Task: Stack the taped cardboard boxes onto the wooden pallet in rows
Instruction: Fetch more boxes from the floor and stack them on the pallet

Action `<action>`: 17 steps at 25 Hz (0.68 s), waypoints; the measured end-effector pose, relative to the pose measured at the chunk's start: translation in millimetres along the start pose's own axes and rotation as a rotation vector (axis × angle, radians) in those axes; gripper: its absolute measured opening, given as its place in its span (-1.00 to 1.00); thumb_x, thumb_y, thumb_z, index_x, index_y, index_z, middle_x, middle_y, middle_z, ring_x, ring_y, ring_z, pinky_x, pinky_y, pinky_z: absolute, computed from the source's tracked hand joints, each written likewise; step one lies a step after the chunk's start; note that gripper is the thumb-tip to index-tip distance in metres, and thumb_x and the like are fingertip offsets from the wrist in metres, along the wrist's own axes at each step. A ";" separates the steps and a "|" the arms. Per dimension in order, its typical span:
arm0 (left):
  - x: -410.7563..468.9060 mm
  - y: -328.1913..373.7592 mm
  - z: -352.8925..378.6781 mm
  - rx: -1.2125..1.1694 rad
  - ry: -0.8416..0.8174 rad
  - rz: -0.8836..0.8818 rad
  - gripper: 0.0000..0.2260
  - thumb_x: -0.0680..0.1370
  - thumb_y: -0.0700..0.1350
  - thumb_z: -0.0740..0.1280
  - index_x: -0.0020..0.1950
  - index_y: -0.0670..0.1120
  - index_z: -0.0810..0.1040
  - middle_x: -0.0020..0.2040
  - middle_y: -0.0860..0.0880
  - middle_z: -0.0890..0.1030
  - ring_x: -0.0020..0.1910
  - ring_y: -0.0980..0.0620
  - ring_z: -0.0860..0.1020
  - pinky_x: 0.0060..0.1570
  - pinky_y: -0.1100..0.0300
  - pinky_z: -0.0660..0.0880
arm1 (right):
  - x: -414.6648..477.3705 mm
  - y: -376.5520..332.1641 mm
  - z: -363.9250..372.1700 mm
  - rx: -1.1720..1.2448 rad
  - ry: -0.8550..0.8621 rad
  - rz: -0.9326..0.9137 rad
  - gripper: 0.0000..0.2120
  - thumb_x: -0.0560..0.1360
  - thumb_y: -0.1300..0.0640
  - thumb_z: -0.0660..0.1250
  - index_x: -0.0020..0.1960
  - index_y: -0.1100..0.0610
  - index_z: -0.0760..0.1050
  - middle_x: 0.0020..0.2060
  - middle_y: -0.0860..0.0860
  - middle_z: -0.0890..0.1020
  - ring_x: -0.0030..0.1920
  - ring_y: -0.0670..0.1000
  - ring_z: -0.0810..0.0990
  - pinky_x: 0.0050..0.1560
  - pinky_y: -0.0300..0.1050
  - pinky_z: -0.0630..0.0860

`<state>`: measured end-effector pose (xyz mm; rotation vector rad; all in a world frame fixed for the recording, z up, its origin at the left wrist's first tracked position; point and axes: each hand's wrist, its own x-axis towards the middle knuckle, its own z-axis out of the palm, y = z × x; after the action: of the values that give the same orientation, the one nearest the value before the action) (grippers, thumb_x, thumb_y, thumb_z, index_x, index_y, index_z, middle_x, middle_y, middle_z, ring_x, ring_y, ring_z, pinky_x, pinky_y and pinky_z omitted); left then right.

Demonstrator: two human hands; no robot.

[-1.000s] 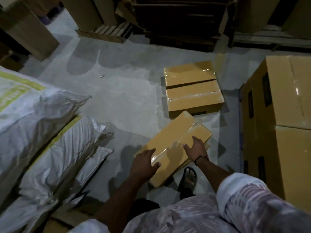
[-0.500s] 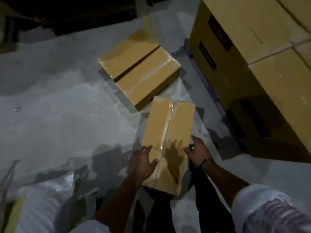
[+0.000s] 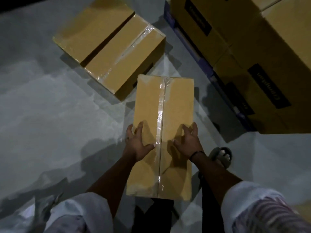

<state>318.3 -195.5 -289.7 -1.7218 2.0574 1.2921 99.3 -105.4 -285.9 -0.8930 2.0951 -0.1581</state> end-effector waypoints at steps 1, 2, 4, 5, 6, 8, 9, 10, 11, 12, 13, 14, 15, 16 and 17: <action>-0.3 0.8 3.0 0.029 -0.001 0.011 0.02 0.40 0.34 0.51 0.65 0.27 -0.09 0.62 0.02 -0.16 0.53 -0.40 0.15 0.37 -0.31 0.38 | -0.2 1.5 2.5 0.021 0.028 -0.011 -0.17 0.50 -0.12 0.46 0.61 -0.03 0.09 0.61 0.06 -0.25 0.59 0.24 0.07 0.54 0.12 0.24; -2.3 4.2 3.3 0.054 -0.004 0.019 0.02 0.38 0.37 0.50 0.65 0.28 -0.07 0.62 0.02 -0.17 0.52 -0.41 0.14 0.35 -0.31 0.38 | -1.3 3.2 2.4 0.029 0.057 -0.021 -0.17 0.49 -0.13 0.47 0.61 -0.05 0.10 0.61 0.03 -0.24 0.59 0.23 0.08 0.53 0.13 0.25; -13.9 16.6 -1.3 0.090 0.002 0.050 0.00 0.36 0.42 0.48 0.64 0.30 -0.02 0.62 0.04 -0.18 0.51 -0.40 0.15 0.35 -0.30 0.39 | -11.4 5.0 -5.0 0.011 0.089 -0.052 -0.19 0.48 -0.18 0.46 0.59 -0.08 0.15 0.62 -0.02 -0.19 0.56 0.23 0.12 0.50 0.16 0.30; -23.4 26.4 -8.4 0.118 0.016 0.082 -0.01 0.35 0.44 0.47 0.64 0.31 0.00 0.62 0.05 -0.20 0.51 -0.39 0.17 0.35 -0.30 0.40 | -19.2 3.0 -14.9 -0.017 0.099 -0.082 -0.21 0.47 -0.22 0.44 0.58 -0.11 0.18 0.62 -0.04 -0.17 0.54 0.24 0.14 0.47 0.18 0.33; -33.8 37.4 -16.7 0.154 0.026 0.112 -0.01 0.34 0.47 0.45 0.63 0.31 0.02 0.62 0.06 -0.23 0.49 -0.38 0.19 0.35 -0.28 0.42 | -28.2 0.8 -27.5 -0.061 0.104 -0.107 -0.23 0.46 -0.27 0.42 0.57 -0.14 0.19 0.63 -0.05 -0.16 0.52 0.24 0.16 0.45 0.19 0.34; -59.0 63.8 -34.4 0.241 0.048 0.152 -0.02 0.31 0.55 0.37 0.63 0.30 0.06 0.64 0.06 -0.26 0.46 -0.33 0.23 0.34 -0.25 0.44 | -50.5 -8.8 -62.5 -0.154 0.105 -0.142 -0.25 0.46 -0.35 0.35 0.55 -0.20 0.19 0.62 -0.07 -0.15 0.49 0.24 0.16 0.43 0.18 0.31; -73.2 78.3 -42.0 0.278 0.056 0.161 -0.02 0.29 0.58 0.33 0.62 0.30 0.08 0.64 0.05 -0.26 0.46 -0.31 0.23 0.35 -0.24 0.44 | -63.4 -15.4 -83.0 -0.183 0.104 -0.160 -0.25 0.45 -0.38 0.33 0.55 -0.21 0.19 0.62 -0.08 -0.13 0.49 0.24 0.15 0.43 0.18 0.27; -90.4 97.1 -50.7 0.298 0.063 0.162 -0.03 0.29 0.60 0.32 0.62 0.30 0.11 0.64 0.06 -0.25 0.46 -0.28 0.22 0.35 -0.23 0.43 | -77.7 -22.2 -108.2 -0.200 0.107 -0.181 -0.25 0.45 -0.40 0.31 0.55 -0.21 0.20 0.62 -0.08 -0.11 0.49 0.23 0.15 0.43 0.18 0.24; -106.3 116.2 -59.4 0.303 0.062 0.155 -0.04 0.28 0.60 0.32 0.61 0.31 0.13 0.64 0.08 -0.25 0.47 -0.26 0.20 0.37 -0.21 0.40 | -90.5 -28.6 -133.3 -0.214 0.112 -0.205 -0.25 0.44 -0.42 0.30 0.54 -0.22 0.21 0.62 -0.08 -0.07 0.49 0.22 0.15 0.45 0.18 0.21; -122.2 136.4 -68.6 0.303 0.054 0.141 -0.05 0.27 0.60 0.33 0.60 0.32 0.15 0.63 0.11 -0.25 0.47 -0.25 0.18 0.39 -0.20 0.38 | -102.4 -34.5 -159.9 -0.229 0.116 -0.227 -0.26 0.43 -0.44 0.30 0.53 -0.22 0.24 0.62 -0.08 -0.03 0.49 0.22 0.16 0.46 0.19 0.19; -137.9 157.5 -78.0 0.299 0.046 0.128 -0.05 0.27 0.59 0.35 0.59 0.33 0.15 0.62 0.13 -0.24 0.48 -0.24 0.16 0.41 -0.19 0.35 | -113.8 -39.2 -187.6 -0.240 0.122 -0.256 -0.27 0.42 -0.44 0.29 0.52 -0.22 0.26 0.61 -0.08 0.01 0.48 0.22 0.17 0.47 0.20 0.16; -152.1 178.4 -85.6 0.283 0.042 0.109 -0.06 0.27 0.58 0.36 0.58 0.34 0.16 0.62 0.14 -0.23 0.48 -0.25 0.16 0.43 -0.19 0.34 | -123.9 -42.5 -214.7 -0.263 0.123 -0.285 -0.29 0.42 -0.44 0.29 0.50 -0.22 0.29 0.60 -0.08 0.04 0.48 0.23 0.19 0.47 0.22 0.14; -171.2 203.2 -89.2 0.258 0.059 0.081 -0.07 0.27 0.58 0.36 0.58 0.34 0.17 0.61 0.15 -0.20 0.48 -0.25 0.15 0.44 -0.19 0.33 | -136.1 -41.7 -243.3 -0.290 0.115 -0.315 -0.31 0.42 -0.44 0.28 0.48 -0.21 0.32 0.59 -0.09 0.07 0.47 0.22 0.20 0.47 0.24 0.13; -186.2 223.8 -91.1 0.228 0.093 0.065 -0.07 0.27 0.59 0.36 0.57 0.34 0.19 0.61 0.15 -0.18 0.48 -0.25 0.14 0.45 -0.20 0.33 | -144.2 -40.9 -267.0 -0.300 0.105 -0.350 -0.32 0.42 -0.44 0.28 0.47 -0.22 0.34 0.59 -0.10 0.09 0.46 0.21 0.21 0.48 0.25 0.12; -196.1 242.8 -92.0 0.191 0.140 0.066 -0.08 0.26 0.61 0.34 0.57 0.34 0.22 0.61 0.15 -0.15 0.50 -0.25 0.13 0.45 -0.22 0.33 | -148.7 -39.2 -288.6 -0.305 0.105 -0.396 -0.34 0.42 -0.45 0.27 0.45 -0.21 0.37 0.58 -0.11 0.11 0.46 0.20 0.22 0.48 0.25 0.11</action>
<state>207.2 -126.5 8.2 -1.7162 2.2491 0.9783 -33.4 -93.4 12.8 -1.5100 2.0475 -0.0938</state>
